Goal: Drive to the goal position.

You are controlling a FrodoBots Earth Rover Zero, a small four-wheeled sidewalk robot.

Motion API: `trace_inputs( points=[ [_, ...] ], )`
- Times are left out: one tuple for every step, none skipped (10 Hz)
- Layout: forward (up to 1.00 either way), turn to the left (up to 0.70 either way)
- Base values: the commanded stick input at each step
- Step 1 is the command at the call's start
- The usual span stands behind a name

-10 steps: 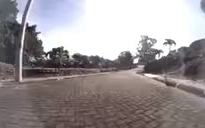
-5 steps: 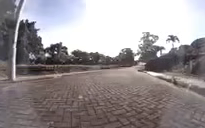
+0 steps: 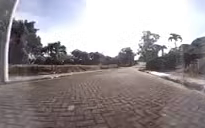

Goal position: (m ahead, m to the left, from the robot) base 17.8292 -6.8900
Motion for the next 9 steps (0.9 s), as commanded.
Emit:
trace_inputs(
  points=[
    [1.0, 0.0],
    [1.0, 0.0],
    [1.0, 0.0],
    [1.0, 0.0],
    [1.0, 0.0],
    [1.0, 0.0],
    [1.0, 0.0],
    [1.0, 0.0],
    [1.0, 0.0]
  ],
)
